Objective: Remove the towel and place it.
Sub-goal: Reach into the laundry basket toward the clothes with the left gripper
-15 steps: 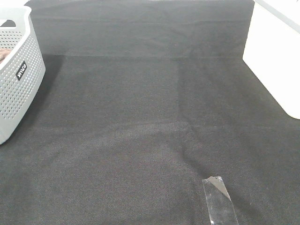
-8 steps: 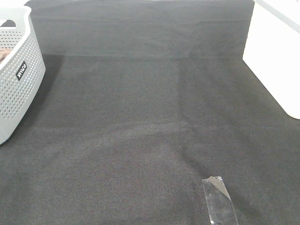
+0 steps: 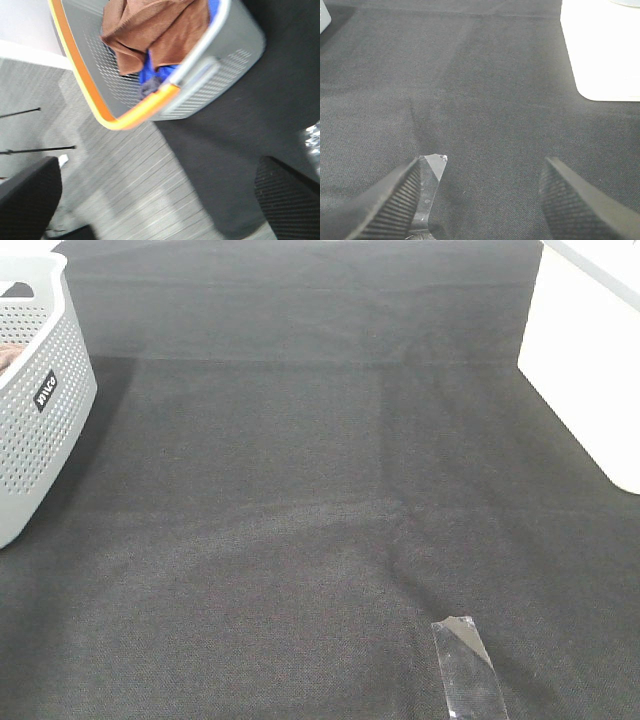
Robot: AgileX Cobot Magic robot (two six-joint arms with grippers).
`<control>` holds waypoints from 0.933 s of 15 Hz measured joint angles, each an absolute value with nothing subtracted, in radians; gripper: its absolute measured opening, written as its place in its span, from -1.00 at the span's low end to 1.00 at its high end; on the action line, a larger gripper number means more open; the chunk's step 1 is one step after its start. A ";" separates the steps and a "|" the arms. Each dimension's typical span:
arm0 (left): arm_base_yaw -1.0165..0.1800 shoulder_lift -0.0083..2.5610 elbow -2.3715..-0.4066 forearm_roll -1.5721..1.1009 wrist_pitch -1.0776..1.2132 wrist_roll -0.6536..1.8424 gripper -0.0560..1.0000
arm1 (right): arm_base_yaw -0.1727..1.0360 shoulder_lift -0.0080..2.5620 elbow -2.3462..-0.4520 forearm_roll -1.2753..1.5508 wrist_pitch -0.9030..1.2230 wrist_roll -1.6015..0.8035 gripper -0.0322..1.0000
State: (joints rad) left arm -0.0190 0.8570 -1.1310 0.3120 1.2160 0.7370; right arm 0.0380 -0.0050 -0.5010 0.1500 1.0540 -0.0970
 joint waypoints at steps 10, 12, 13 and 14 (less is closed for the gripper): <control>0.060 1.772 -1.621 0.505 1.175 0.950 0.95 | 0.038 -0.005 -0.501 0.150 1.054 -0.097 0.32; 0.098 1.878 -1.671 0.505 1.124 0.988 0.95 | 0.038 -0.005 -0.501 0.150 1.054 -0.097 0.32; 0.109 1.937 -1.702 0.505 1.097 0.995 0.95 | 0.038 -0.005 -0.501 0.150 1.054 -0.097 0.32; 0.113 1.988 -1.738 0.505 1.083 1.013 0.95 | 0.038 -0.005 -0.501 0.150 1.054 -0.097 0.32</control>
